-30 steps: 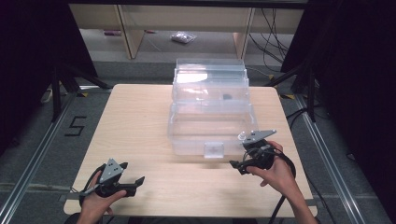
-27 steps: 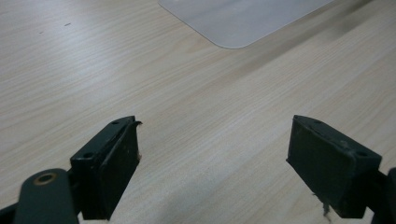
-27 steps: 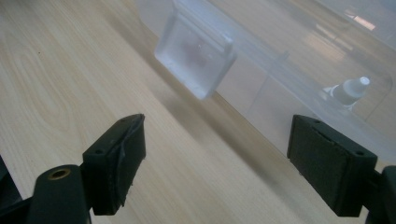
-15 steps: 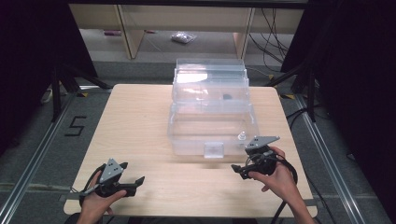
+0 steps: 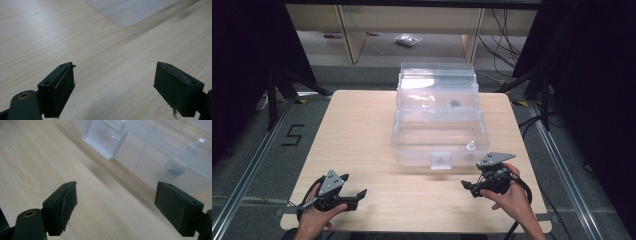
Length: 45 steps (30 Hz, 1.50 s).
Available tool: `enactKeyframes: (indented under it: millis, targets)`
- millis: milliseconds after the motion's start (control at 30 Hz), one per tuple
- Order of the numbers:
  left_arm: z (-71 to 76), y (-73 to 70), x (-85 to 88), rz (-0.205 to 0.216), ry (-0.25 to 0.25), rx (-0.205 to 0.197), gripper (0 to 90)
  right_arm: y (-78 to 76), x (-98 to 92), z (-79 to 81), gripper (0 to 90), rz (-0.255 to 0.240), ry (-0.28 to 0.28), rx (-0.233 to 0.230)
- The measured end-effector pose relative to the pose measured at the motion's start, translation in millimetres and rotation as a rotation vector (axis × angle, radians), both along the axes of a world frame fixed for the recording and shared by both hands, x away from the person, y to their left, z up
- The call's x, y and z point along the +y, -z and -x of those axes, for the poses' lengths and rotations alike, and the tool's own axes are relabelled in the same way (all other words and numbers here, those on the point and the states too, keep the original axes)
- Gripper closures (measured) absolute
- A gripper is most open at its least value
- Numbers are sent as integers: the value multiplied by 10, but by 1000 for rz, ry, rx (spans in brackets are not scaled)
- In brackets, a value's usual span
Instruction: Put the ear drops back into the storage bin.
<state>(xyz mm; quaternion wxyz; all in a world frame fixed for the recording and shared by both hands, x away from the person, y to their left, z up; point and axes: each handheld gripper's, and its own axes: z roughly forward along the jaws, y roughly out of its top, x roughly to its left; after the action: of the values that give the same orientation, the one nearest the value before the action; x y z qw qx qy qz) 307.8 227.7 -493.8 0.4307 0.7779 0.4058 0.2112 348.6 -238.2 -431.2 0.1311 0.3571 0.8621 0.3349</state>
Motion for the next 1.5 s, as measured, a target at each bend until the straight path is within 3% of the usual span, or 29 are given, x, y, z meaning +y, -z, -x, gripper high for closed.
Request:
enactKeyframes:
  millis: [67, 133, 233, 333, 400, 467, 500, 600, 667, 700, 733, 767, 900, 1067, 1100, 1167, 1200, 1267, 1300, 1400, 1500]
  targets:
    - [0, 0, 0, 1, 1, 0, 160, 40, 6, 2, 189, -23, 8, -23]
    - [0, 0, 0, 0, 1, 1, 160, 77, -47, 9, 190, -6, 13, 4]
    - [0, -2, 4, -4, 4, 1, 160, 116, -69, 20, 190, -7, 19, 3]
    - [1, -4, 4, -7, 3, 1, 160, 157, -81, 33, 189, -28, 28, -10]
    - [3, -5, 2, -6, 4, 1, 160, 158, -102, 46, 190, -21, 21, -5]
    - [3, -3, 0, -5, 5, 1, 160, 169, -103, 77, 190, -41, 40, 16]
    - [4, -4, -1, -6, 6, 2, 160, 198, -94, 87, 189, -63, 45, -4]
    - [3, -3, -2, -6, 7, 2, 160, 200, -122, 118, 187, -62, 42, 13]
    - [4, -5, -2, -8, 7, 1, 160, 225, -153, 112, 185, -58, 25, -14]
    - [4, -5, -2, -8, 7, 1, 160, 233, -162, 119, 184, -61, 28, -12]
    - [4, -5, -2, -8, 6, 1, 160, 230, -162, 146, 184, -71, 46, 18]
    - [4, -3, -6, -3, 5, 0, 160, 249, -175, 139, 184, -73, 40, -12]
    - [4, -3, -7, -4, 7, -1, 160, 287, -198, 186, 182, -93, 65, 10]
    - [0, 2, -8, 4, 12, -4, 160, 326, -233, 189, 179, -82, 57, 11]
    - [0, 1, -6, 2, 13, -5, 160, 331, -231, 213, 178, -90, 71, 30]
    - [0, 2, -6, 3, 14, -5, 160, 337, -247, 202, 177, -82, 58, 13]
    - [0, 0, -3, -3, 15, -3, 160, 340, -234, 228, 176, -96, 77, 34]
    - [0, 0, -3, -4, 16, -3, 160, 365, -256, 221, 174, -95, 52, 16]
    - [1, -1, -4, -3, 16, -3, 160, 360, -248, 254, 173, -97, 81, 38]
    - [1, -1, -4, -4, 16, -3, 160, 377, -272, 250, 169, -91, 65, 13]
    - [1, 0, -5, -3, 17, -4, 160, 387, -284, 291, 167, -103, 82, 32]
